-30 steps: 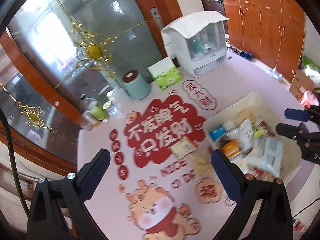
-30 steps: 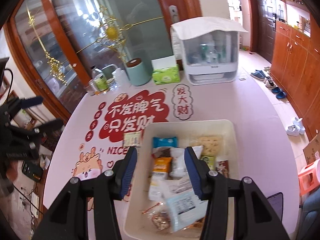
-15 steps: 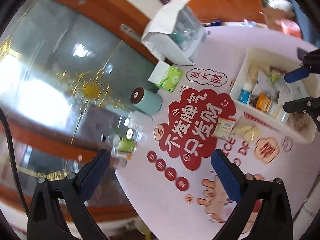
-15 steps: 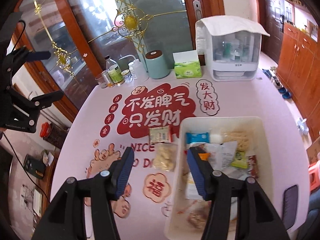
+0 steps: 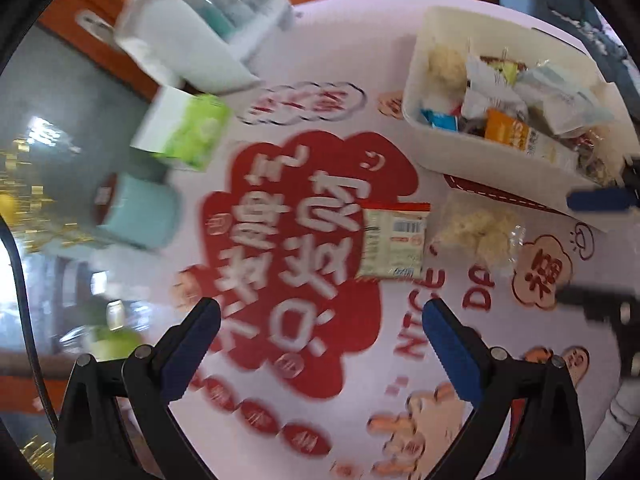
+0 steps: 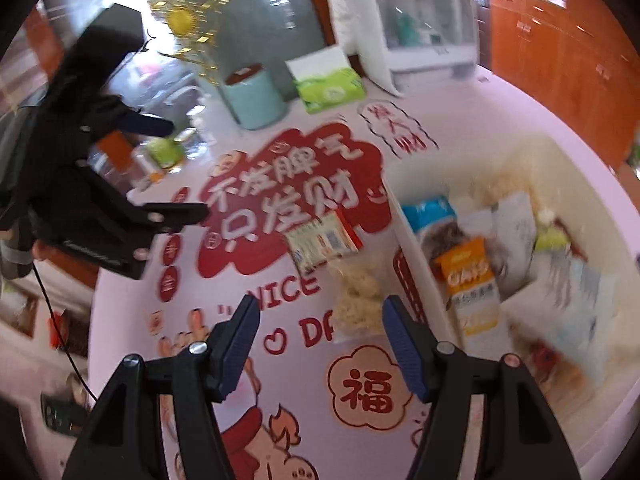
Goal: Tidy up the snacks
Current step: 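Move both grippers out of the tray to the LIPO pack and clear bag, then grasp the LIPO biscuit pack with the left gripper while the right gripper grasps the clear shredded-food bag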
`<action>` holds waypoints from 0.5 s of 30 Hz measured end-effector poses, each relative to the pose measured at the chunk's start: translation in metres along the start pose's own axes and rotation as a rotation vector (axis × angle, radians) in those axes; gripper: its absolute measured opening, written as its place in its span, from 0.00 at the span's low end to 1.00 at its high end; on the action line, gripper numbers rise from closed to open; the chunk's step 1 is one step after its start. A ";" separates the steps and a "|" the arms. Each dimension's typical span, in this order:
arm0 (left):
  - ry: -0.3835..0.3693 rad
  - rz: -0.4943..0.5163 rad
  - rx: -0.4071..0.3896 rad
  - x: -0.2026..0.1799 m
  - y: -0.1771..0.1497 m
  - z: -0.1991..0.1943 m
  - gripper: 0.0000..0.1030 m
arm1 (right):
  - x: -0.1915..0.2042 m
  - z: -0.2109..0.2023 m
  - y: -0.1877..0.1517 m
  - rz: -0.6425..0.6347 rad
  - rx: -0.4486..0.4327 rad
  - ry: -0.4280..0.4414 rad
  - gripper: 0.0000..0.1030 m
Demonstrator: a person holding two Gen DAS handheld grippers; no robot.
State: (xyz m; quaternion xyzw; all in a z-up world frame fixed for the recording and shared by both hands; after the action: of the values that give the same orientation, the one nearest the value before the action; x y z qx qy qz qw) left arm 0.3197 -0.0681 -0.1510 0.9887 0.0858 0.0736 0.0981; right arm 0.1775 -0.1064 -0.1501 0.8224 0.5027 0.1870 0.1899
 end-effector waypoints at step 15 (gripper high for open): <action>-0.225 0.041 -0.011 -0.016 0.020 0.115 0.98 | 0.017 0.085 -0.017 0.050 -0.062 -0.309 0.63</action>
State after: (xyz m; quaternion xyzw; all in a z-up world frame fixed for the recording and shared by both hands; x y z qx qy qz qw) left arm 0.3260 -0.1112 -0.2605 0.9918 0.0534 -0.0354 0.1108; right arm 0.2137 -0.0947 -0.2296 0.8475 0.4406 0.0781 0.2854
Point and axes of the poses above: each gripper's, at about its wrist camera, not at the fingertips, and z roughly the way its jaws point, x to its left, y to its top, the point moved 3 cm from there along z, roughly the way its jaws point, and after that the axes turned 10 degrees about -y, right-handed, at the moved point
